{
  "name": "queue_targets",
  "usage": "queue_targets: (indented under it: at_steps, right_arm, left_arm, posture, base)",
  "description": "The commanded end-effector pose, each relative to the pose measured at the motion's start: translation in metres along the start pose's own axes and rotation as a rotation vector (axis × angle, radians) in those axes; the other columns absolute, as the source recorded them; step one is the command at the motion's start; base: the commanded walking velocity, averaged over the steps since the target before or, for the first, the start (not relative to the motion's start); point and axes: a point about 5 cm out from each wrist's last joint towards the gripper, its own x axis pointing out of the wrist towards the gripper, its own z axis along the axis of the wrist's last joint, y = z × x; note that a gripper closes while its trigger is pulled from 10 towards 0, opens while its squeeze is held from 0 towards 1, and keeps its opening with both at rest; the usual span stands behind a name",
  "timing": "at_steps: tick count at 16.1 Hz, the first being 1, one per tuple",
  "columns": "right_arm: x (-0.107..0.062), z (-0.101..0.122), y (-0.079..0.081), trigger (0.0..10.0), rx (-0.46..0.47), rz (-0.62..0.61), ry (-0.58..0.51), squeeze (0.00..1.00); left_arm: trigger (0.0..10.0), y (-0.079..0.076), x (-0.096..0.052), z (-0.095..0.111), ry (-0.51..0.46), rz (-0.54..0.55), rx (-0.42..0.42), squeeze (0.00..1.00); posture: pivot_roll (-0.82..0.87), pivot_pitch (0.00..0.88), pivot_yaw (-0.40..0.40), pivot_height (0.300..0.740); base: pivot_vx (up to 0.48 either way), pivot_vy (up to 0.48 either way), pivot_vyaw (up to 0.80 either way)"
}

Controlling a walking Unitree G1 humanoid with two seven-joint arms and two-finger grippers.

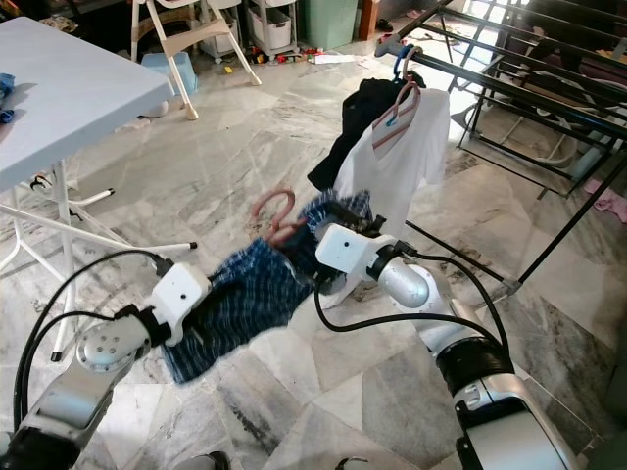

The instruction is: Hang hanger

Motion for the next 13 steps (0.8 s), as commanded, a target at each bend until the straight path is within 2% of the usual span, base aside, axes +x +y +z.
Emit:
queue_targets:
  at_steps: [1,2,5,8,9,10,11,12,13]
  right_arm:
    - [0.004,0.01,-0.006,10.0,-0.04,-0.046,-0.059,1.0]
    - [0.005,0.012,-0.006,10.0,-0.051,-0.059,-0.069,1.0]
    - [0.006,0.025,0.006,10.0,-0.086,-0.013,-0.143,1.0]
    - [0.005,0.027,0.012,10.0,-0.201,-0.04,-0.159,0.95]
    - [0.004,0.031,0.021,10.0,-0.212,0.017,-0.195,0.86]
    - [0.001,0.035,0.036,10.0,-0.228,0.113,-0.234,0.86]
    - [-0.004,0.03,0.056,10.0,-0.241,0.265,-0.215,0.89]
    - [-0.007,0.019,0.062,10.0,-0.309,0.288,-0.164,0.89]
    - [-0.006,0.017,0.056,10.0,-0.259,0.27,-0.142,0.89]
  left_arm:
    - [0.0,0.009,0.002,0.001,-0.019,0.079,0.018,0.0]
    - [0.0,0.011,0.003,0.001,-0.022,0.096,0.021,0.0]
    - [0.0,0.009,0.009,-0.003,-0.01,0.109,0.03,0.0]
    - [0.0,0.006,0.015,-0.007,-0.005,0.115,0.026,0.0]
    - [0.0,0.005,0.016,-0.008,-0.002,0.114,0.023,0.0]
    - [0.0,0.004,0.017,-0.009,0.0,0.113,0.019,0.0]
    - [0.0,0.003,0.019,-0.01,0.001,0.105,0.021,0.0]
    - [0.0,0.001,0.02,-0.009,-0.003,0.094,0.022,0.0]
    - [0.0,0.002,0.02,-0.009,-0.007,0.095,0.023,0.0]
  posture:
    - [-0.03,0.109,0.008,0.74]
    - [-0.03,0.109,0.008,0.74]
    - [-0.04,0.107,0.009,0.74]
    - [-0.05,0.107,0.006,0.74]
    - [-0.05,0.107,0.009,0.74]
    - [-0.06,0.107,0.01,0.74]
    - [-0.06,0.106,0.01,0.74]
    - [-0.05,0.104,0.008,0.74]
    - [-0.05,0.103,0.008,0.74]
  base:
    - [0.0,0.0,0.0]
    - [0.0,0.0,0.0]
    - [0.0,0.0,0.0]
    - [0.0,0.0,0.0]
    - [0.0,0.0,0.0]
    - [0.0,0.0,0.0]
    - [0.0,0.0,0.0]
    - [0.0,0.0,0.0]
    - [0.0,0.0,0.0]
